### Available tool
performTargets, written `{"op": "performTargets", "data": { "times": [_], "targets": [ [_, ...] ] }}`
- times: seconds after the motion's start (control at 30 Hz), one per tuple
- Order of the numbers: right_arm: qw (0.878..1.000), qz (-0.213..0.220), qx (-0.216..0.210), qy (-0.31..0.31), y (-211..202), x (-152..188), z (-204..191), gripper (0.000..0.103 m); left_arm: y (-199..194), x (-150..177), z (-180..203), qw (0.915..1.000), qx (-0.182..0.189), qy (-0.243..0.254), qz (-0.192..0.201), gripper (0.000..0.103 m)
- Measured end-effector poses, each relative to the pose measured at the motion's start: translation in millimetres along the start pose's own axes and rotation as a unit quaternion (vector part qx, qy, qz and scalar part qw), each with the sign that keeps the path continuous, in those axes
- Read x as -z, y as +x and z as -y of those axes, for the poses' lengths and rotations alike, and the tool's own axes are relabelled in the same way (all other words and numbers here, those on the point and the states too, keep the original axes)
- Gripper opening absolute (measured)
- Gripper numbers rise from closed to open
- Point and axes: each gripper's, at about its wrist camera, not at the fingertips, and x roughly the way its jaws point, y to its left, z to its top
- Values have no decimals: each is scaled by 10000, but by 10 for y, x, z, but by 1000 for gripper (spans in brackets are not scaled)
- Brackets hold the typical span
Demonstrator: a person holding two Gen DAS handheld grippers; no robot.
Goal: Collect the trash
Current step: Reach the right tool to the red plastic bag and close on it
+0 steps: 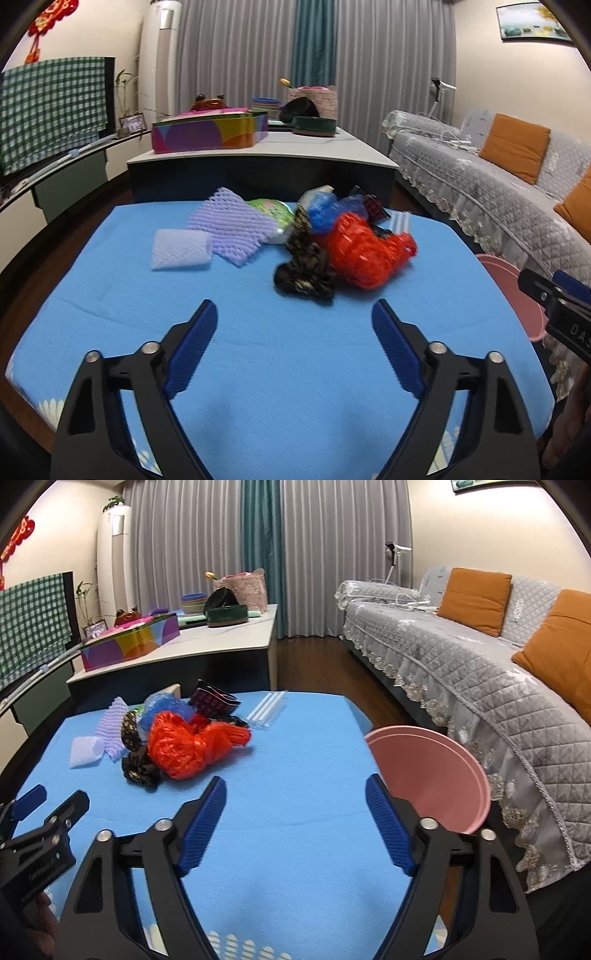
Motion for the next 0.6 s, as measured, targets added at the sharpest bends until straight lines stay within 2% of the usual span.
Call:
{"op": "performTargets", "data": {
  "times": [0.13, 0.2, 0.47, 0.6],
  "targets": [
    [9996, -29, -293, 49, 166, -125, -110, 52, 114, -188, -141, 9995, -287, -41, 136, 69],
    [9991, -38, -422, 65, 255, -178, -180, 50, 199, -275, -230, 9988, -453, -114, 161, 66],
    [9948, -209, -999, 67, 714, -340, -579, 50, 611, -439, -530, 9954, -939, -172, 10, 60],
    [9943, -383, -987, 140, 990, -365, -652, 52, 856, -460, -667, 9934, -1095, -256, -217, 60]
  ]
}}
